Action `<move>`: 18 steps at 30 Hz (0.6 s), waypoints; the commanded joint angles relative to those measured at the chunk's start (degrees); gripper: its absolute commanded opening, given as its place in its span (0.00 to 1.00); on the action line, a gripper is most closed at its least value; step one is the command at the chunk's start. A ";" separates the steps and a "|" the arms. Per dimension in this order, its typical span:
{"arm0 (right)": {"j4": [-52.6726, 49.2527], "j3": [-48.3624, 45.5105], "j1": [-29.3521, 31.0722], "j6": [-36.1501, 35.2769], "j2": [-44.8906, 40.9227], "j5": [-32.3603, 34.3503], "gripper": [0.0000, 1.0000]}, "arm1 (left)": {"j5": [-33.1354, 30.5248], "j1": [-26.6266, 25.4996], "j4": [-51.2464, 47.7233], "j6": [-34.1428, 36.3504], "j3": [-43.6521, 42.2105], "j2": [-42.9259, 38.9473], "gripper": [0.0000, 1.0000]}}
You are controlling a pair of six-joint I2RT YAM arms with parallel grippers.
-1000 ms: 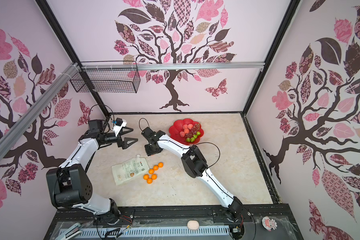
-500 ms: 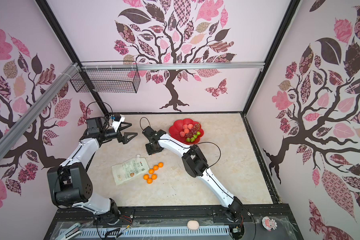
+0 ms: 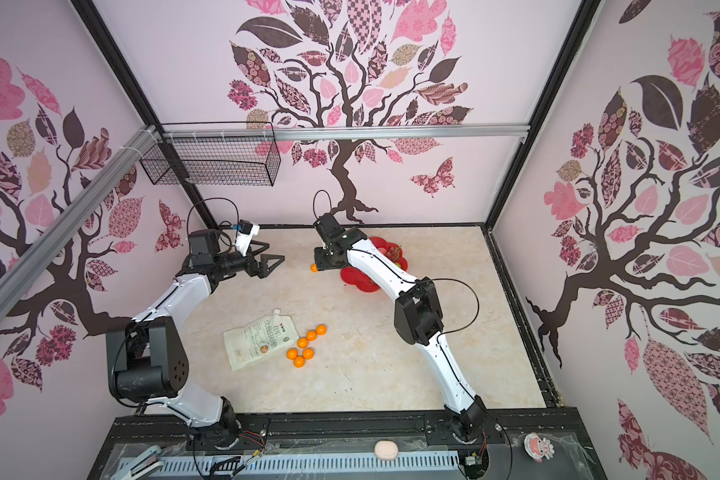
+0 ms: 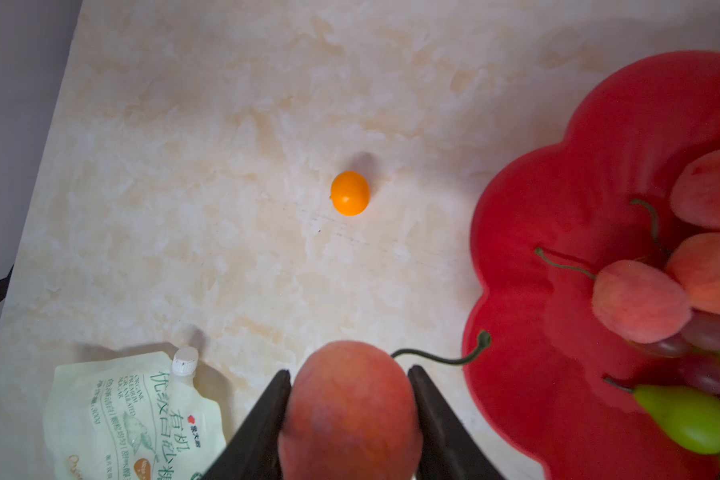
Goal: Place and organize the fake fruits in the fruit bowl
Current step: 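Carry the peach over the bowl with the right gripper while the left gripper approaches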
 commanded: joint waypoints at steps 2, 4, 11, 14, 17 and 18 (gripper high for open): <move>-0.93 -1.07 -1.54 -1.95 -3.17 3.64 0.46 | -3.37 -2.85 3.48 -6.07 0.62 1.57 0.99; -0.72 -1.20 -2.32 -2.56 -3.10 5.07 0.46 | -4.95 -4.63 4.37 -7.87 0.84 2.13 0.99; -0.61 -0.81 -4.44 -3.79 -2.05 9.88 0.46 | -8.82 -10.10 5.11 -9.85 1.21 4.17 0.98; -0.76 0.21 -4.75 -4.37 -1.14 12.45 0.46 | -10.39 -11.85 7.81 -12.65 0.92 5.08 0.98; -1.46 2.07 -5.09 -4.92 0.69 14.39 0.46 | -12.06 -14.05 10.03 -14.90 0.54 5.91 0.98; -1.76 2.83 -5.23 -5.03 1.35 14.99 0.46 | -12.66 -14.93 10.50 -15.33 0.42 6.12 0.99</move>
